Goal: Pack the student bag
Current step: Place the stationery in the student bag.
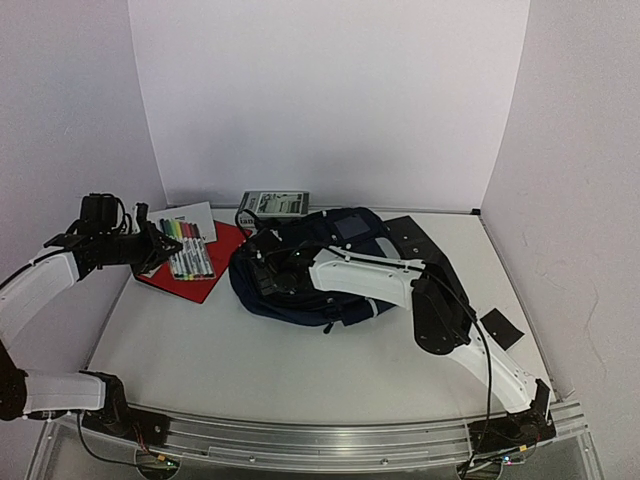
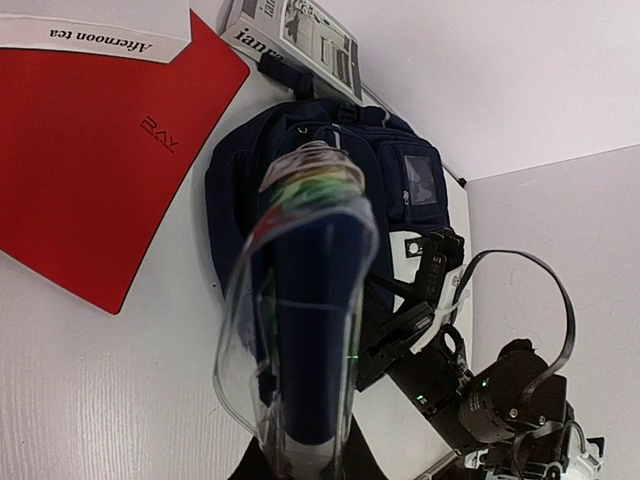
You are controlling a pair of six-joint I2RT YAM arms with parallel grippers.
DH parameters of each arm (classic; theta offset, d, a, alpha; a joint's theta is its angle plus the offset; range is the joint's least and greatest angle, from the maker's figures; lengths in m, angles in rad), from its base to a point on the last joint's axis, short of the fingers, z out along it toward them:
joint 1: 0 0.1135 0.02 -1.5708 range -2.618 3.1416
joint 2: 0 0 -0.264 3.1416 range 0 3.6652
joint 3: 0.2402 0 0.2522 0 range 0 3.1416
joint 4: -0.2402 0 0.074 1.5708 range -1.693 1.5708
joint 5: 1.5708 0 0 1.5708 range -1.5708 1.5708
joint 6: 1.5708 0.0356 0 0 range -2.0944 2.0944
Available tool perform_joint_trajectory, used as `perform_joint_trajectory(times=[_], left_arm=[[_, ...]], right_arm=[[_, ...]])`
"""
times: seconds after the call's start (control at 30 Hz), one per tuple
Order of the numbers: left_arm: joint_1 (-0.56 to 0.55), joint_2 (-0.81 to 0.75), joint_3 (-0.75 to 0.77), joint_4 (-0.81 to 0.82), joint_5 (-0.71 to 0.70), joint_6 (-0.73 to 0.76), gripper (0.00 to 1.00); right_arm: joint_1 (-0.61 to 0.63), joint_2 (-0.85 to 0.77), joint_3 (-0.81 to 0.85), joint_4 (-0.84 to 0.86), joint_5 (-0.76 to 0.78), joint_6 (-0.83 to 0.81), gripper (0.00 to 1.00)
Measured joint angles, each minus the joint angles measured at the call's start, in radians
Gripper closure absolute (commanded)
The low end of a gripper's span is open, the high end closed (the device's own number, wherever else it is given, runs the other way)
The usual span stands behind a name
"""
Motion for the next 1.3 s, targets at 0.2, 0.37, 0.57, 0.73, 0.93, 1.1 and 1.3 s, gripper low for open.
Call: perform_joint_trajectory(times=[0.2, 0.37, 0.57, 0.73, 0.93, 1.1, 1.3], left_arm=[[0.000, 0.000, -0.036, 0.036, 0.066, -0.019, 1.00], [-0.022, 0.011, -0.096, 0.159, 0.127, -0.107, 1.00], [-0.169, 0.102, -0.114, 0.318, 0.143, -0.209, 1.00], [-0.249, 0.194, -0.115, 0.447, 0.168, -0.291, 1.00], [-0.277, 0.283, -0.115, 0.563, 0.175, -0.365, 1.00], [-0.316, 0.364, -0.114, 0.626, 0.175, -0.409, 1.00], [-0.341, 0.445, -0.114, 0.663, 0.171, -0.456, 1.00]], right_arm=[[0.012, -0.022, -0.010, -0.004, 0.072, 0.036, 0.98], [0.010, -0.115, -0.084, -0.007, 0.104, 0.079, 1.00], [-0.006, -0.269, -0.245, 0.009, 0.058, 0.132, 1.00], [-0.016, -0.381, -0.383, 0.048, -0.024, 0.185, 1.00], [-0.008, -0.473, -0.509, 0.104, -0.098, 0.219, 1.00], [0.017, -0.498, -0.528, 0.123, -0.119, 0.219, 1.00], [0.053, -0.506, -0.531, 0.132, -0.135, 0.218, 1.00]])
